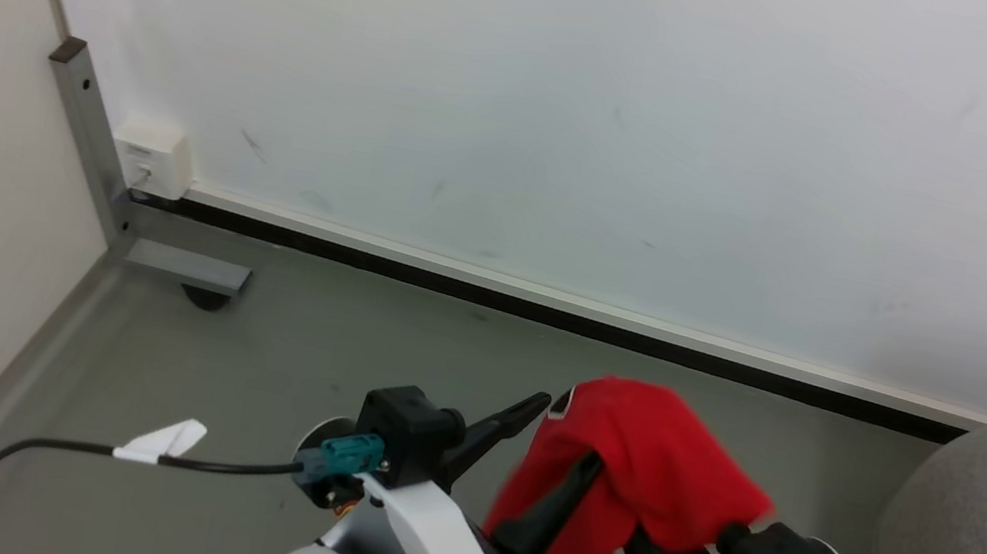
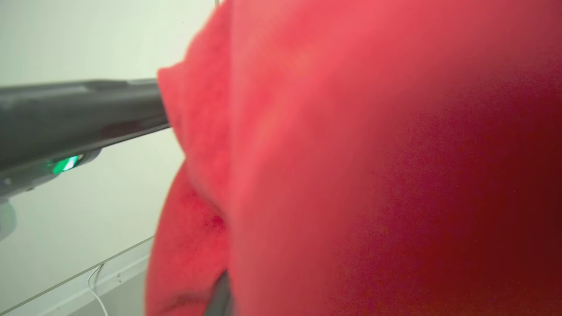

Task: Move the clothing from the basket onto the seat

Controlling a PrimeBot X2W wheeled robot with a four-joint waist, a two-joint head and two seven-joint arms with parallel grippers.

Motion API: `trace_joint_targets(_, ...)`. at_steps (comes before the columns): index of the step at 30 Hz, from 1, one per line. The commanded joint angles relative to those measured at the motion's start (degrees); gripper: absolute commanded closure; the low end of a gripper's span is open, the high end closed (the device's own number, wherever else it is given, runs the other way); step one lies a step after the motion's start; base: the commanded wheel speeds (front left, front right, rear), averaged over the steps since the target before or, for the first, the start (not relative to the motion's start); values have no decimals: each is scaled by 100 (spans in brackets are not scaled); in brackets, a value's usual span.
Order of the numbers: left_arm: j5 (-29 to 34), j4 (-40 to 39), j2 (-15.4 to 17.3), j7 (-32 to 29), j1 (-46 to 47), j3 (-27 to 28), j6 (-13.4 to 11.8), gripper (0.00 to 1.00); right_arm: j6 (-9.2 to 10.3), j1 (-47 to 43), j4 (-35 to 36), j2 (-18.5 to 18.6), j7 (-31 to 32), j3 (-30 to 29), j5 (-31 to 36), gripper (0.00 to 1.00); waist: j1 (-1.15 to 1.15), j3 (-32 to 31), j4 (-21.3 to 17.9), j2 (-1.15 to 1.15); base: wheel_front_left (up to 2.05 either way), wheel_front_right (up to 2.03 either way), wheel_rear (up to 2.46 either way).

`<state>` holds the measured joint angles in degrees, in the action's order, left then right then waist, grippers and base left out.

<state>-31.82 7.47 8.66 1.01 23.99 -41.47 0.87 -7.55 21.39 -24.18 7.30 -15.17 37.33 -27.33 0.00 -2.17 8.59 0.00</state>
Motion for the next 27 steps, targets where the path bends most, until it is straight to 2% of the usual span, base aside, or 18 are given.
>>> trace_joint_targets(1,-17,-1,45,1,-105,4,-17,0,13,-97,77,59,3,-92,-49,100,0,22,-53,0,0,0,0)
trace_joint_targets(10,-18,-116,121,125,-168,-7,-7,0,12,-283,395,328,3,-689,61,100,0,101,-534,0,0,0,0)
trace_joint_targets(27,170,-183,178,545,1,-145,170,0,12,-581,1322,802,3,-1890,238,100,0,336,-2281,0,0,0,0)
